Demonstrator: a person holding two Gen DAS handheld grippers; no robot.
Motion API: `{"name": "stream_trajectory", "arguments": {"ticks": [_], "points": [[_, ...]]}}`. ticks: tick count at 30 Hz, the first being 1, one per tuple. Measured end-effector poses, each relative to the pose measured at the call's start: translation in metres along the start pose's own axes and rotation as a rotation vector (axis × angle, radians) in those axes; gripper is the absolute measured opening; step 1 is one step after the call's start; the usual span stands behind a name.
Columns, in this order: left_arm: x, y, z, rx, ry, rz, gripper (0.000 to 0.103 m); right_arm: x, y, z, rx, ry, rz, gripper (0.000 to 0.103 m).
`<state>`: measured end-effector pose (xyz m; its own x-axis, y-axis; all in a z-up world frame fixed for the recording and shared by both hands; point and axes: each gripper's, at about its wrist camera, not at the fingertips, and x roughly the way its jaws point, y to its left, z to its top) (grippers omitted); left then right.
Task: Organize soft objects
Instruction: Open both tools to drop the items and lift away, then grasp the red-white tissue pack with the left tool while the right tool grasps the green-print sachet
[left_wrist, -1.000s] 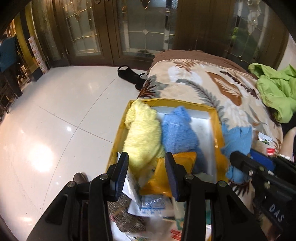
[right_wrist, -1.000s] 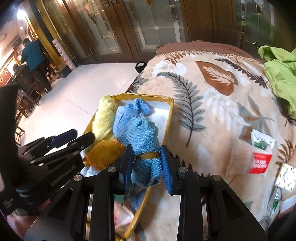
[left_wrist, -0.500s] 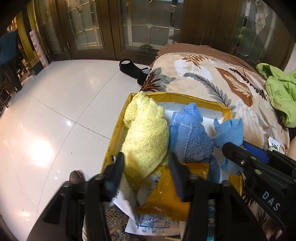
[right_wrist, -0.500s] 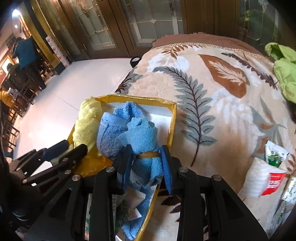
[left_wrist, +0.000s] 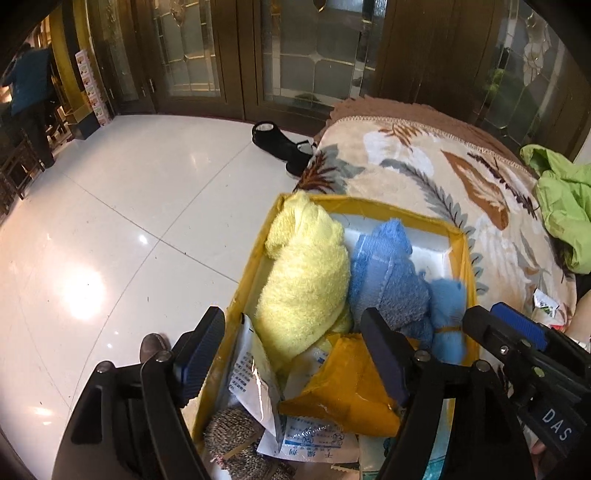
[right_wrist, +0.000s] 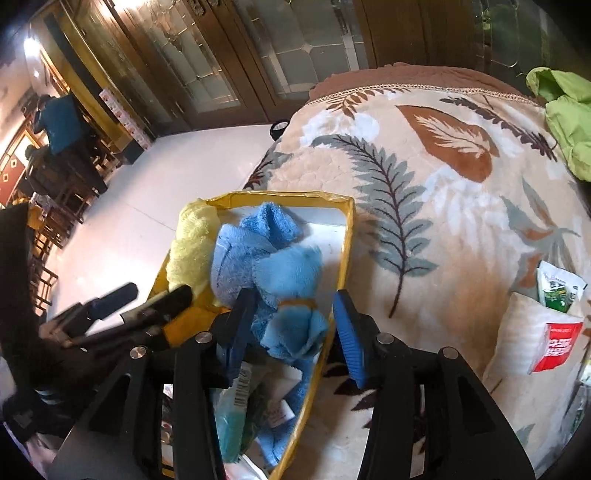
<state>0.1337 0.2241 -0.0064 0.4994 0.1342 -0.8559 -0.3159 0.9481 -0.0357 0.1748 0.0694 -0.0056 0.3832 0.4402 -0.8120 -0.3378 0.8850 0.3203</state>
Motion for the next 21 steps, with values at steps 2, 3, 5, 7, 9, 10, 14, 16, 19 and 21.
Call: {"name": "stream_trajectory", "arguments": {"ticks": [2,3,5,7,9,10,14,16,19,21], "points": [[-0.005,-0.001,0.002,0.006,-0.010,0.002,0.076,-0.006,-0.002,0.000,0.010,-0.023,0.008,0.045],[-0.007,-0.002,0.002,0.009,-0.012,0.003,0.076,-0.008,-0.002,-0.001,0.014,-0.019,0.014,0.045],[-0.009,-0.006,0.002,0.013,-0.013,-0.001,0.076,-0.012,-0.002,-0.004,0.011,-0.017,0.014,0.045],[-0.012,-0.010,0.000,0.018,-0.012,-0.012,0.076,-0.016,-0.003,-0.008,0.005,-0.015,0.016,0.045],[-0.016,-0.018,-0.003,0.031,-0.015,-0.020,0.076,-0.020,-0.006,-0.015,0.006,-0.011,0.016,0.045],[-0.019,-0.022,-0.004,0.038,-0.016,-0.028,0.076,-0.022,-0.008,-0.018,0.007,-0.011,0.018,0.045],[-0.026,-0.038,-0.009,0.065,-0.014,-0.047,0.076,-0.032,-0.018,-0.034,0.009,-0.009,0.008,0.045],[-0.029,-0.050,-0.013,0.085,-0.014,-0.062,0.076,-0.040,-0.028,-0.043,0.020,-0.014,-0.001,0.045],[-0.033,-0.072,-0.018,0.124,-0.014,-0.087,0.076,-0.052,-0.049,-0.056,0.052,-0.016,-0.009,0.045],[-0.036,-0.086,-0.022,0.153,-0.012,-0.110,0.076,-0.062,-0.070,-0.065,0.095,-0.019,-0.017,0.045]]}}
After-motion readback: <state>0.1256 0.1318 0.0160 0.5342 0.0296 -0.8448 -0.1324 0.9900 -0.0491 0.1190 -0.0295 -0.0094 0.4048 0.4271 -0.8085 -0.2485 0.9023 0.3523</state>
